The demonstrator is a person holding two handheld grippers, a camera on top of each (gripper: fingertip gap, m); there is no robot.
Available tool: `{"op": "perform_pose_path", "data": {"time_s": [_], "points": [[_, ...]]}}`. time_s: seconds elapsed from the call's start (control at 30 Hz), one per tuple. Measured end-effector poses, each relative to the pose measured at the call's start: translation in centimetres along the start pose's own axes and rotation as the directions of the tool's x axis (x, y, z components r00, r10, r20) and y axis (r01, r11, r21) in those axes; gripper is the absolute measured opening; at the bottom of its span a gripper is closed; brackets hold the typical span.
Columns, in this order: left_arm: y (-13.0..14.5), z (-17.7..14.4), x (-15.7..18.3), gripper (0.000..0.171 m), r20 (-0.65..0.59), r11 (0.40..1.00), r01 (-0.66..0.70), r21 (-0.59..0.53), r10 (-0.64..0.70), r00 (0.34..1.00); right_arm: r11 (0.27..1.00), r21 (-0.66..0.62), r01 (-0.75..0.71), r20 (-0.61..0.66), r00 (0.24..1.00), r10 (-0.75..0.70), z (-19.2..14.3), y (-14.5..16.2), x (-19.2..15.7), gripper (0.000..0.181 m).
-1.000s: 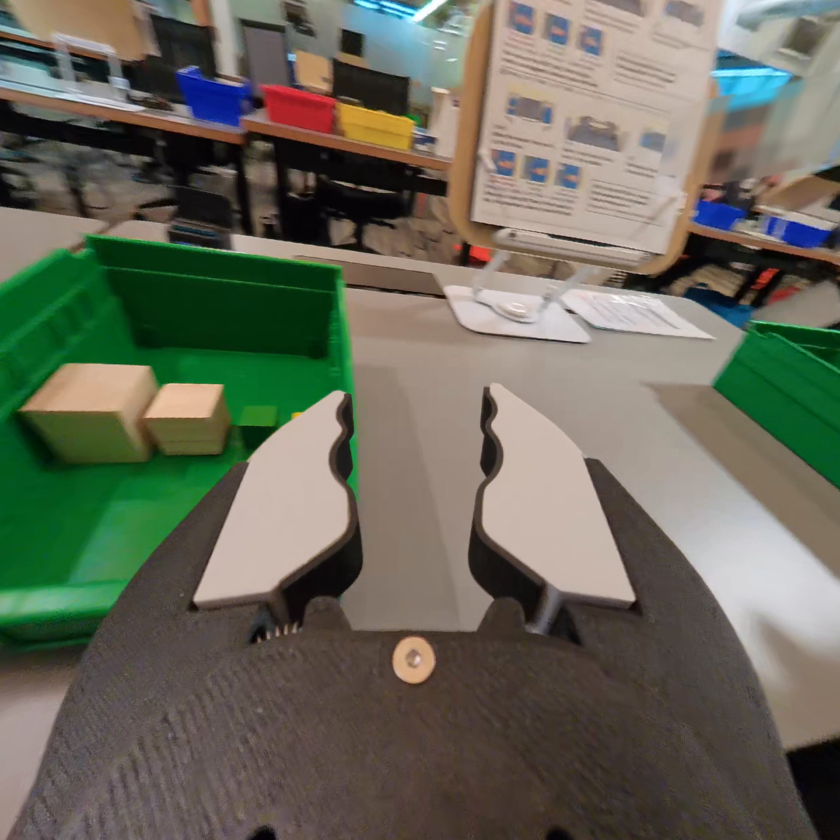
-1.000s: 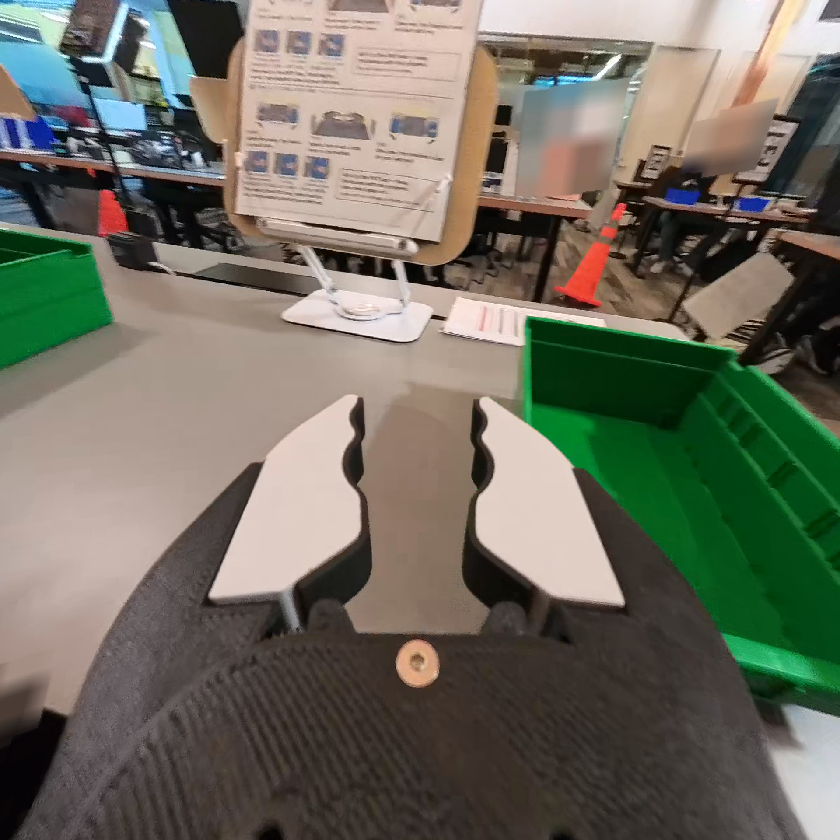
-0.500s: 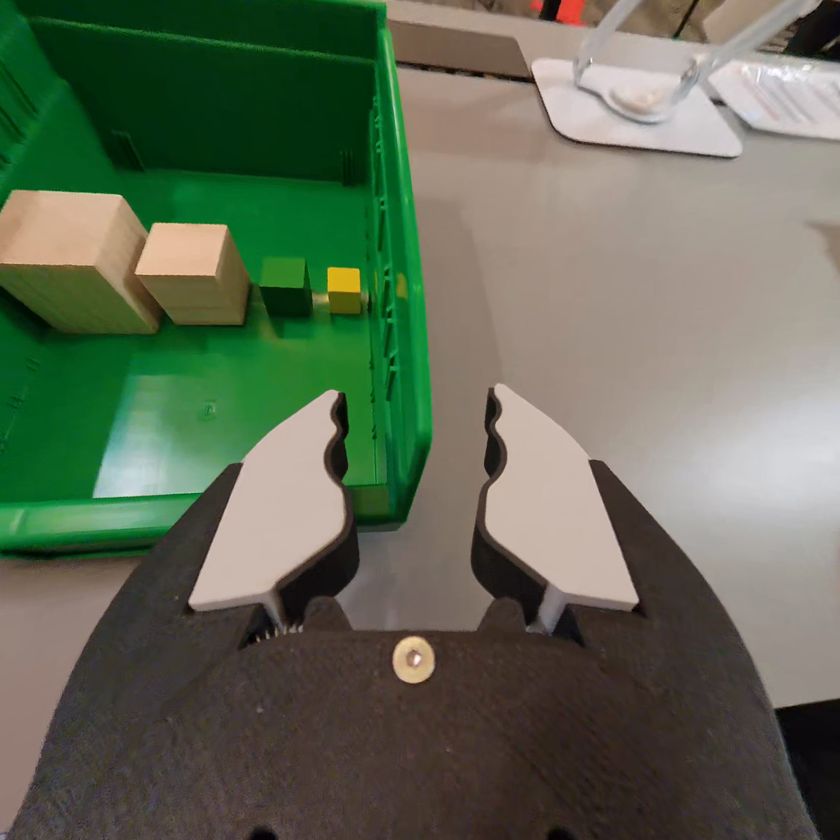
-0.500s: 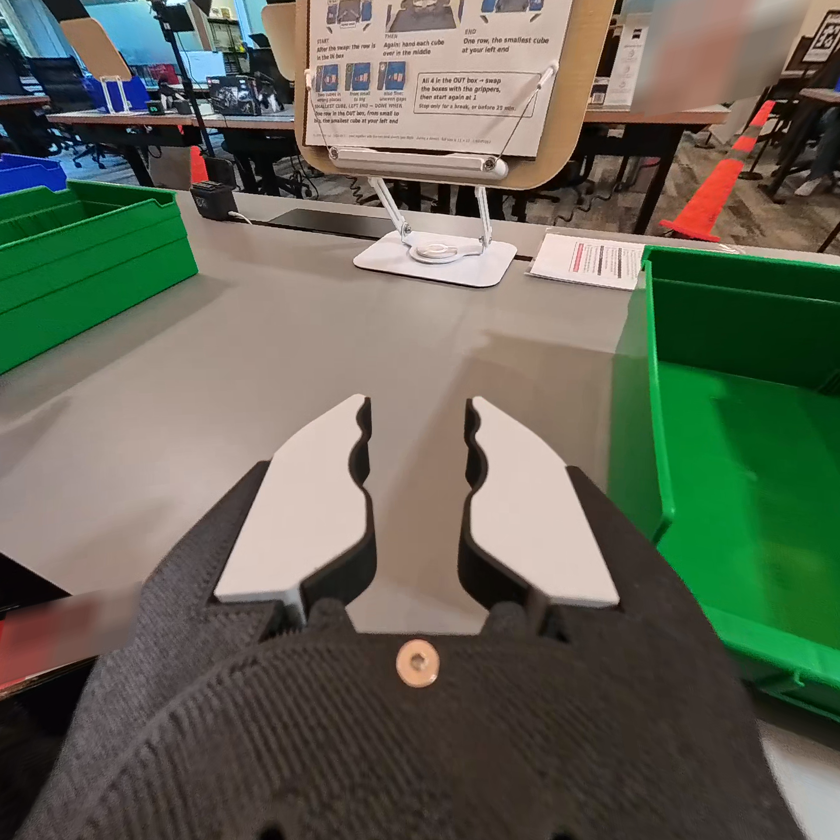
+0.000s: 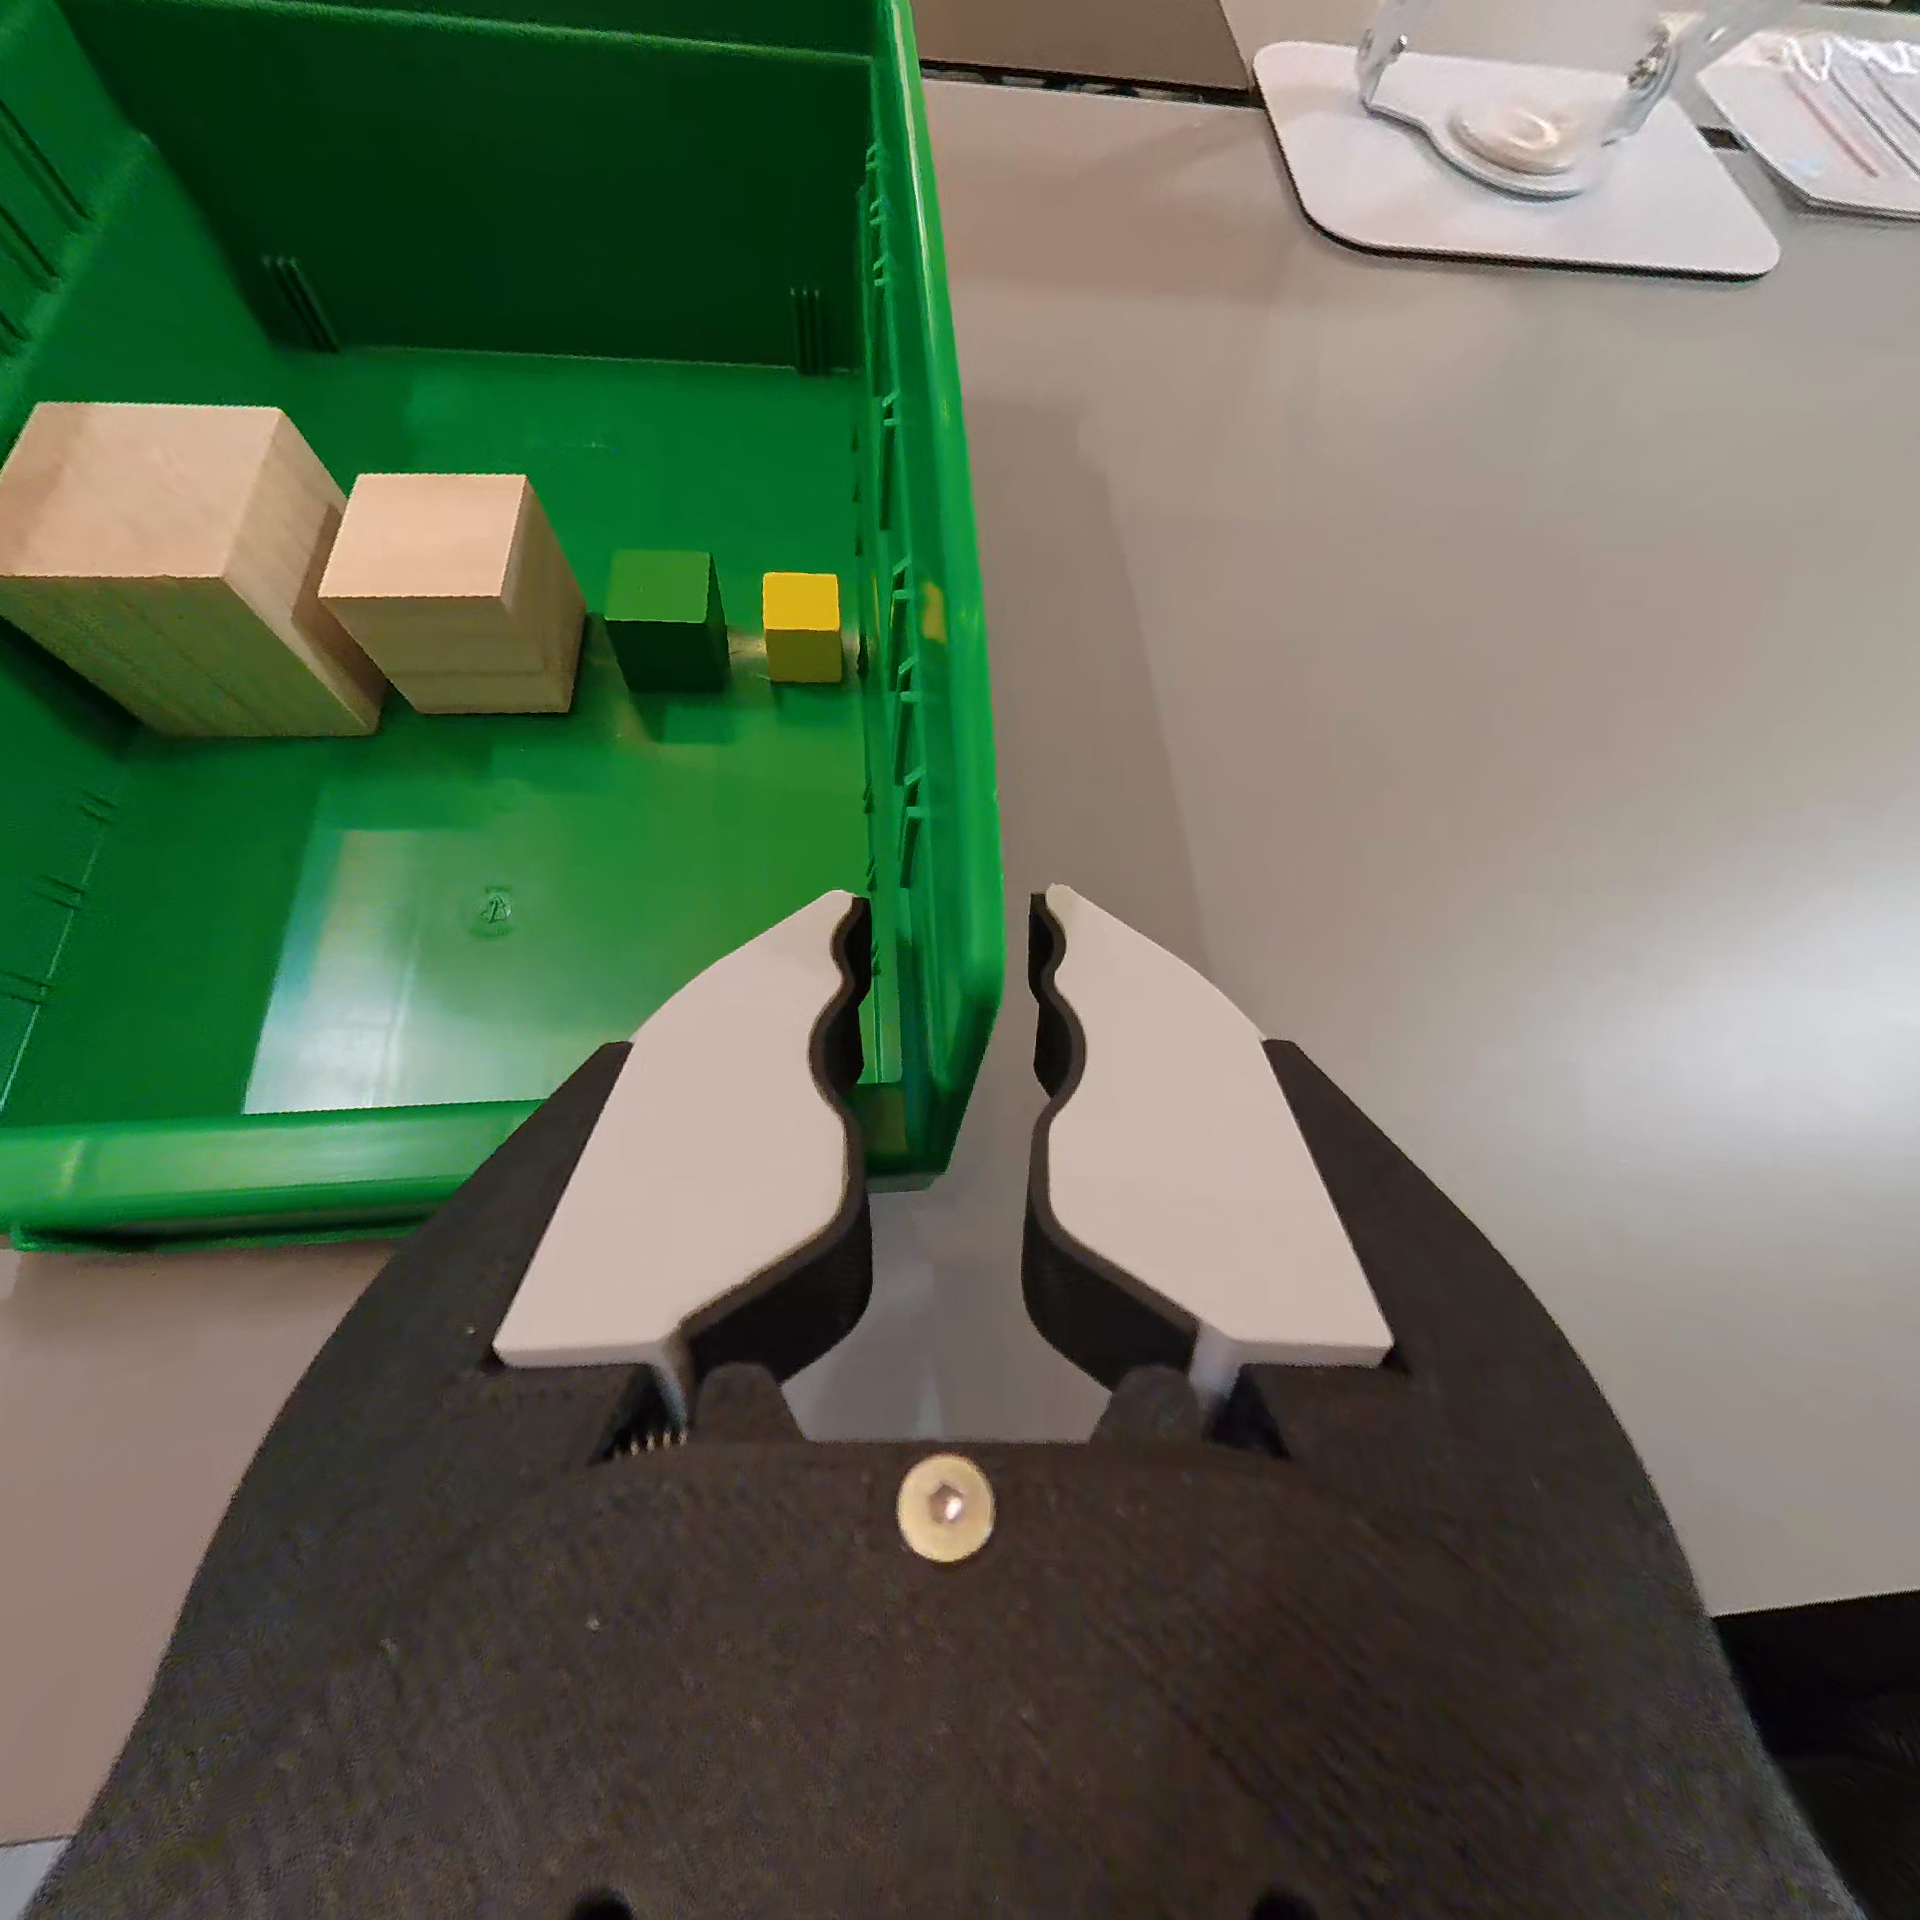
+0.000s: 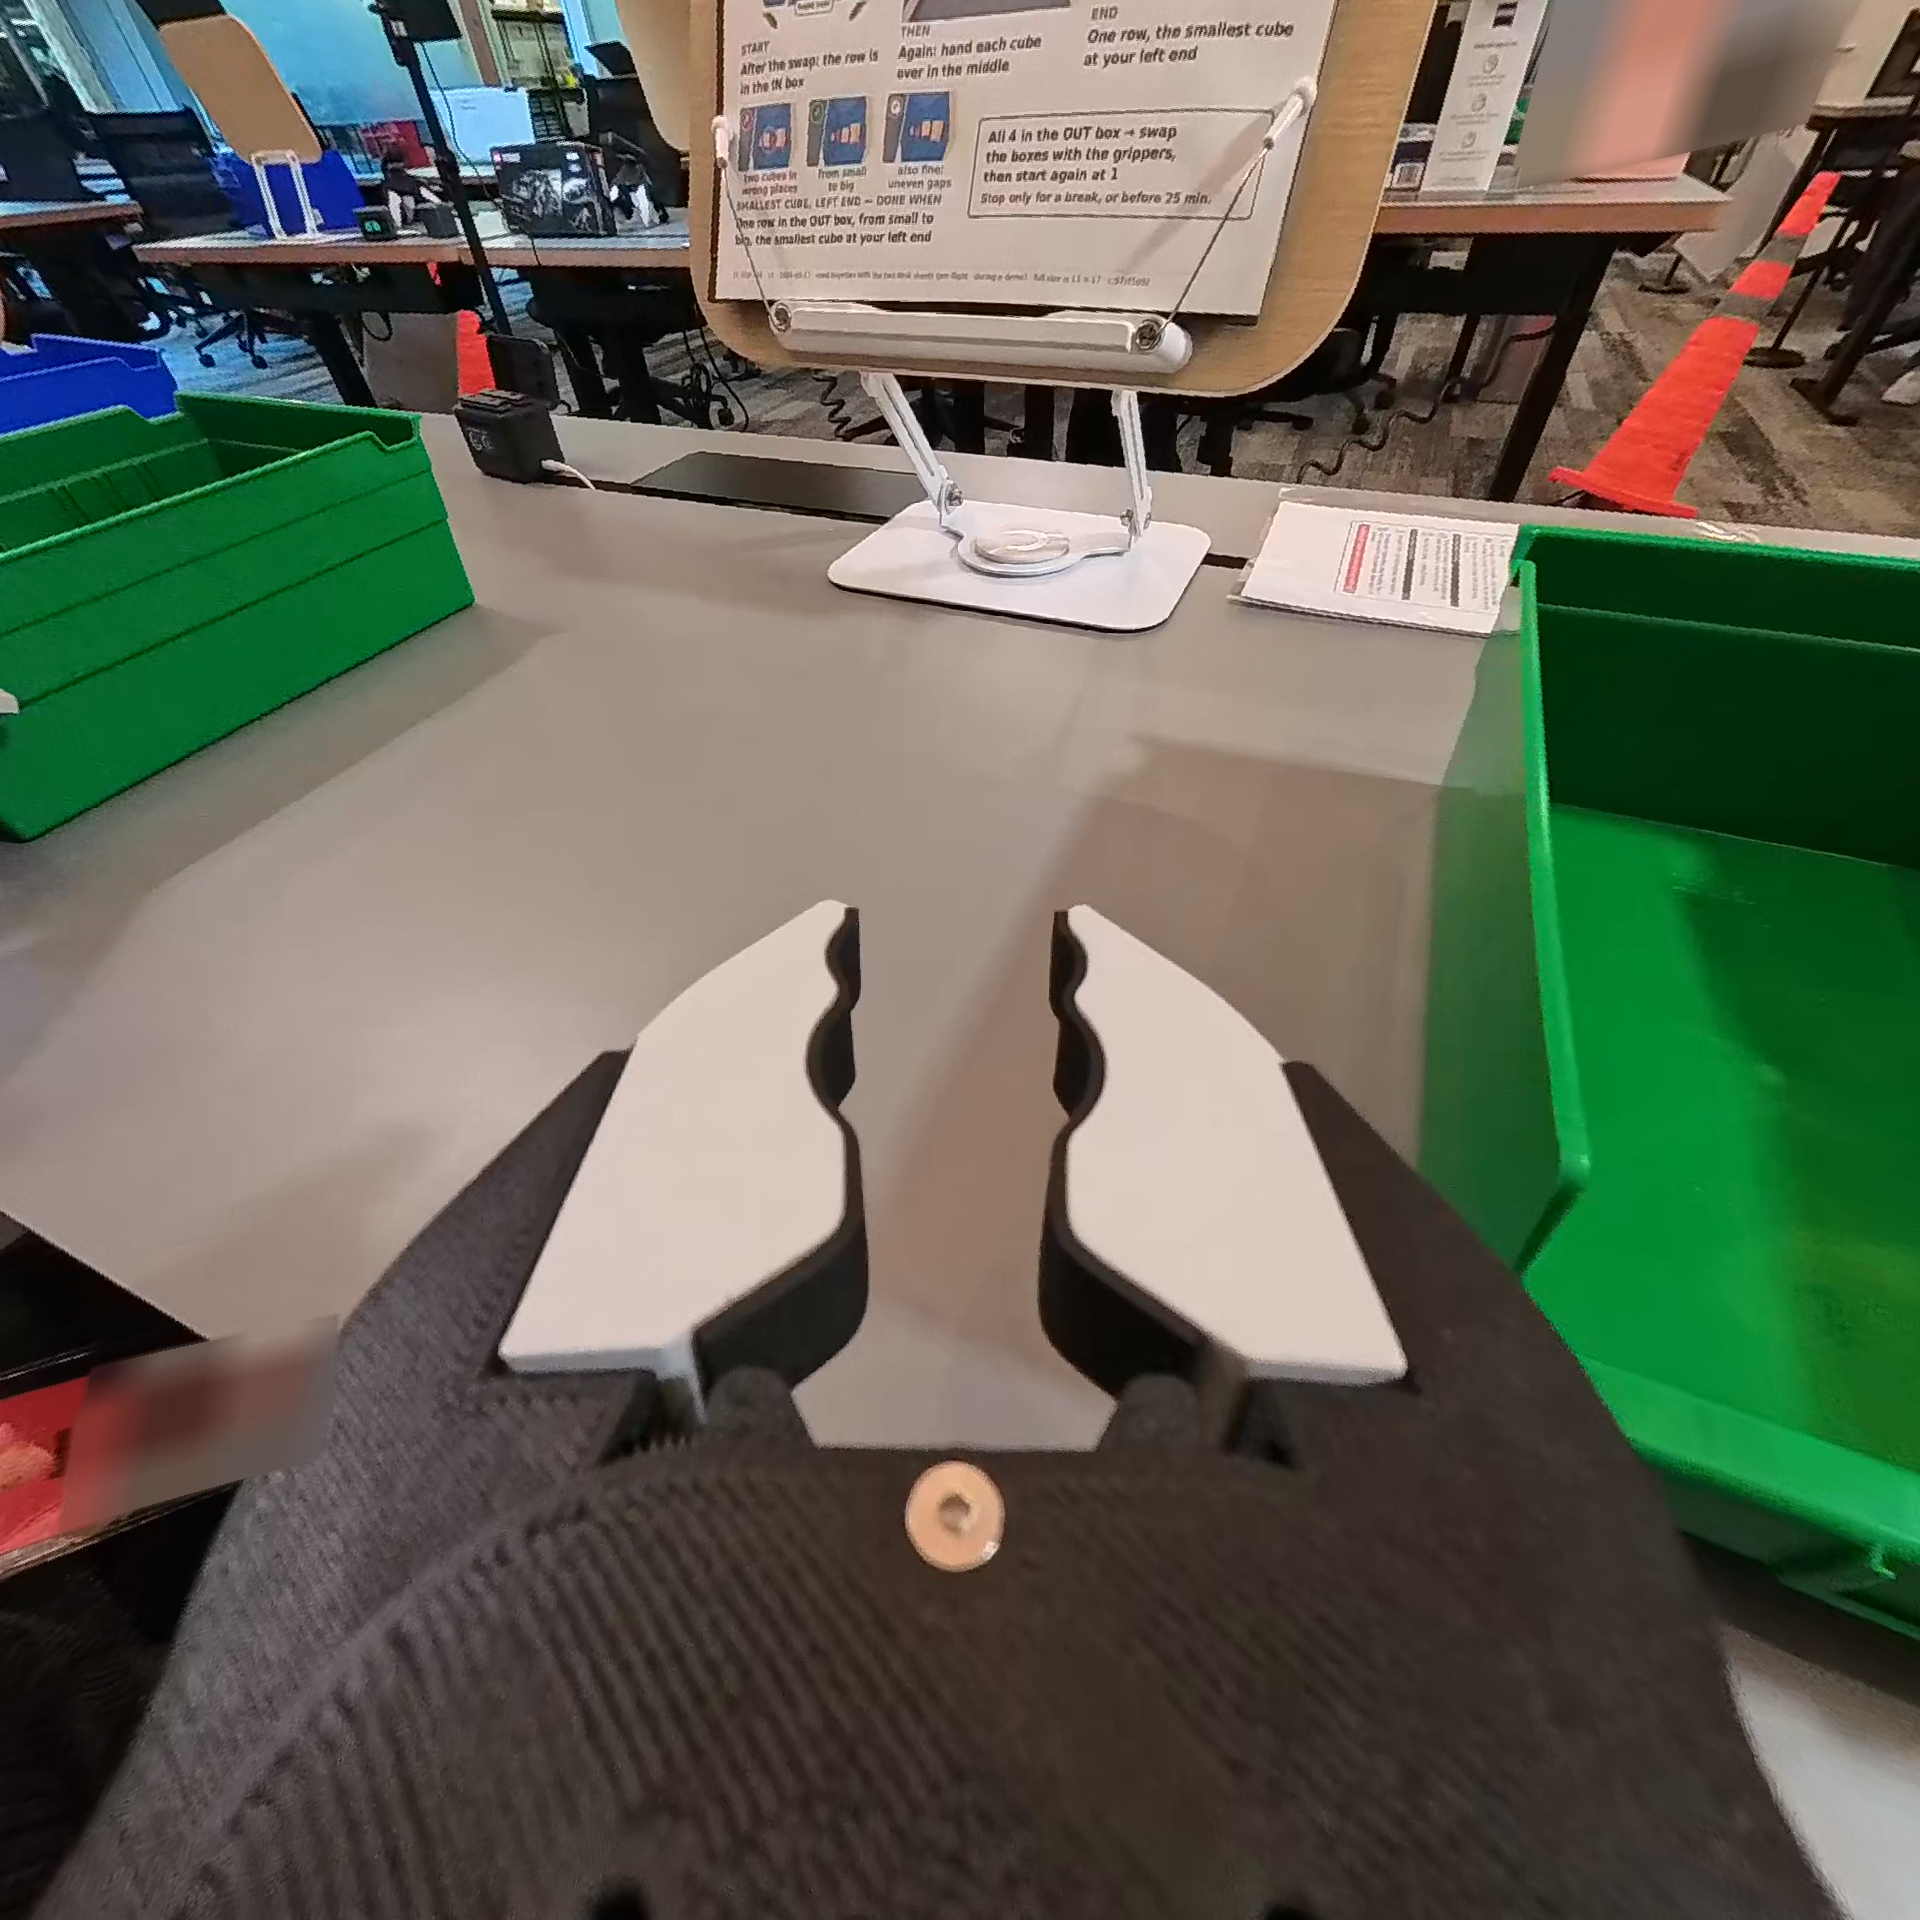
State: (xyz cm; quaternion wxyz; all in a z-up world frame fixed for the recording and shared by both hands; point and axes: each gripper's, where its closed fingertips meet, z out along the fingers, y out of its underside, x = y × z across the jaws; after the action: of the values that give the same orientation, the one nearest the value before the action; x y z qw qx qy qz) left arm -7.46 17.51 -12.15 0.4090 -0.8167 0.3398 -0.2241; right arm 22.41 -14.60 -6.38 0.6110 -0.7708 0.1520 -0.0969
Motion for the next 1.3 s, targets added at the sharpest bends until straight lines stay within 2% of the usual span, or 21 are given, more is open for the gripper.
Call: {"op": "perform_pose_path", "data": {"time_s": [0.37,1.3], "points": [[0.16,0.07,0.19,0.029,0.0,1.0,-0.021,-0.009,0.021,1.0,0.998,-0.017,-0.062,0.014,0.998,0.062,-0.05,0.34,0.18,0.034],[0.27,0.15,-0.29,0.01,0.047,0.998,-0.059,-0.014,0.06,0.997,0.995,-0.044,-0.085,0.022,0.996,0.086,0.12,0.85,0.15,0.033]]}}
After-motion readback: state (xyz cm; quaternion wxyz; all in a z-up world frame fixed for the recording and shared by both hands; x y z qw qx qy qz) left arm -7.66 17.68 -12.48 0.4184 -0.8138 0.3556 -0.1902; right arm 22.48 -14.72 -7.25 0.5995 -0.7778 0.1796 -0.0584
